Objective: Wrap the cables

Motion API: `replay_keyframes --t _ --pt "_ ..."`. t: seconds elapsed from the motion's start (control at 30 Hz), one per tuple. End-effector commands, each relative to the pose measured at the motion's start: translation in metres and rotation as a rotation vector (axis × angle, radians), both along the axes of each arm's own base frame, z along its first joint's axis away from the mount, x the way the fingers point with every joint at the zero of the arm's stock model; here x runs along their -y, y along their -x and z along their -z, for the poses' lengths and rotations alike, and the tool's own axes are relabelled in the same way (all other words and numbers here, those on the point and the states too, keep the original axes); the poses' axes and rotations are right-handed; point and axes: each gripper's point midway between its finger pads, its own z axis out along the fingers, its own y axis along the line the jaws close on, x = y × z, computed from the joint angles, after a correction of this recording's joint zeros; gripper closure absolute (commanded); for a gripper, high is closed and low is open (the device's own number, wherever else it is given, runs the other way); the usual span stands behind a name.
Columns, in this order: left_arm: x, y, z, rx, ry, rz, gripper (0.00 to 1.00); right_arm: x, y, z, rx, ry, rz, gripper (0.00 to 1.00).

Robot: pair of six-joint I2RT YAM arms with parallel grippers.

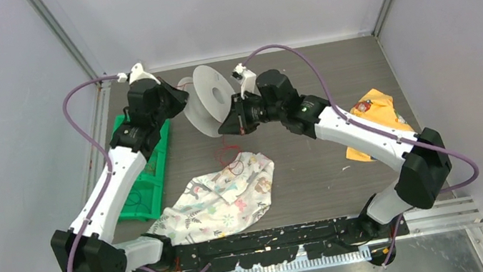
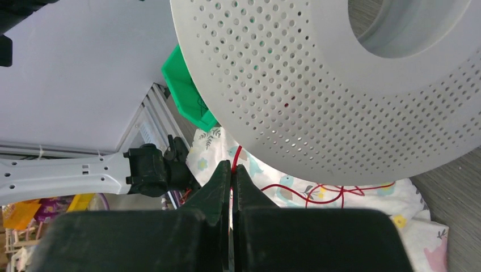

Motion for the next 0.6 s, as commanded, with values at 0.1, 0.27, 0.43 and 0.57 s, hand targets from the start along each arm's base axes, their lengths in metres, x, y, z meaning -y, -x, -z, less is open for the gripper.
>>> replay_keyframes --t 0.1,0.27,0.43,0.57 --pt "0.008 0.014 -0.101 0.347 0.04 0.101 0.99 0.005 -0.001 -0.028 0.196 -0.152 0.018 0.69" --pt "0.002 0.035 -0.156 0.487 0.065 0.099 0.99 0.012 0.006 -0.031 0.259 -0.136 -0.01 0.35" --pt "-0.014 0.055 -0.203 0.616 0.043 0.061 0.99 0.023 0.008 -0.048 0.404 -0.125 -0.018 0.27" --pt "-0.03 0.071 -0.243 0.71 0.018 0.008 1.0 0.044 -0.007 -0.059 0.573 -0.101 0.095 0.1"
